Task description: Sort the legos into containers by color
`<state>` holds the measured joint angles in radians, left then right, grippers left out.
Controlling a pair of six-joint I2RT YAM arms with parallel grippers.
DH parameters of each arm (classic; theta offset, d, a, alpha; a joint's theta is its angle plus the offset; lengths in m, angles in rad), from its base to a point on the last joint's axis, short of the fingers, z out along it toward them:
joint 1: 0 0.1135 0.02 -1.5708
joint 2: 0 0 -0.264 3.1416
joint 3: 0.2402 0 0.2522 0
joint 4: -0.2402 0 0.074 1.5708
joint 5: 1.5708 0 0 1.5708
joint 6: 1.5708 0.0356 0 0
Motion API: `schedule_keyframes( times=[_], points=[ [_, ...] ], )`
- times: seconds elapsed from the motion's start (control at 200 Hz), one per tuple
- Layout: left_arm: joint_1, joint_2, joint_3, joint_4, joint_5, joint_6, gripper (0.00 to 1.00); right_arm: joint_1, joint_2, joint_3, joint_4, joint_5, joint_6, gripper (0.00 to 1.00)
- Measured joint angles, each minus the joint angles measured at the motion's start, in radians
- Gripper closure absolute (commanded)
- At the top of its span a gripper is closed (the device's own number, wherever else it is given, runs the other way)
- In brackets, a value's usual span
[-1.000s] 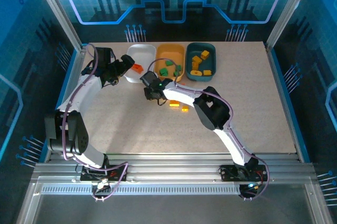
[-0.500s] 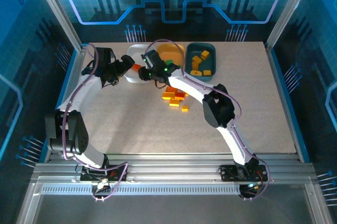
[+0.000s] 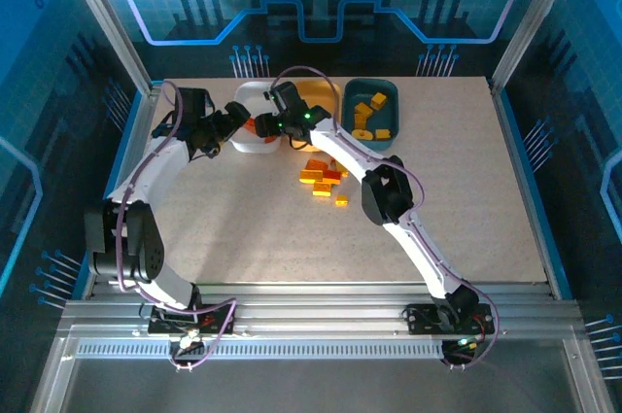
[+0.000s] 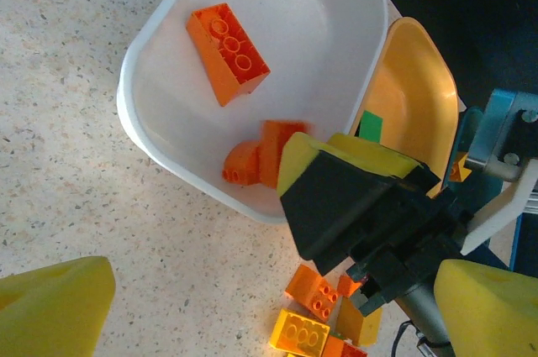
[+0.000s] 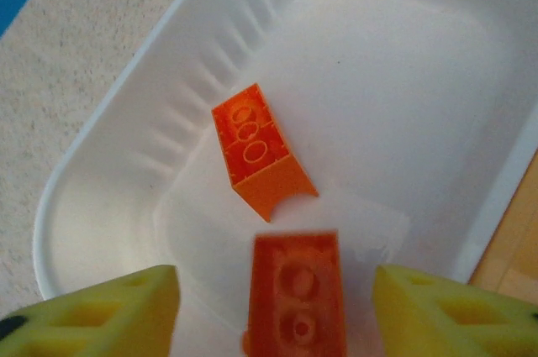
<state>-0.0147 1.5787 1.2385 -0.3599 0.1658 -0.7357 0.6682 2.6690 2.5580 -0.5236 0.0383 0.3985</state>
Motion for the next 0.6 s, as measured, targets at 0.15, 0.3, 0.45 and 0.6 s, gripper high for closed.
schedule_keyframes(
  times=[0.15, 0.3, 0.45, 0.6],
  points=[
    [0.000, 0.000, 0.000, 0.001, 0.014, -0.004, 0.01, 0.001, -0.051, -0.080, 0.005, 0.010, -0.009, 0.31],
    [0.000, 0.000, 0.000, 0.011, 0.030, -0.021, 0.01, 0.004, -0.288, -0.417, 0.060, 0.071, 0.005, 0.31],
    [-0.007, 0.000, -0.014, 0.043, 0.067, -0.047, 0.01, 0.006, -0.652, -0.877, 0.182, 0.151, 0.082, 0.26],
    [-0.075, 0.000, -0.018, 0.064, 0.099, -0.073, 0.01, 0.006, -0.920, -1.241, 0.255, 0.219, 0.160, 0.23]
  ],
)
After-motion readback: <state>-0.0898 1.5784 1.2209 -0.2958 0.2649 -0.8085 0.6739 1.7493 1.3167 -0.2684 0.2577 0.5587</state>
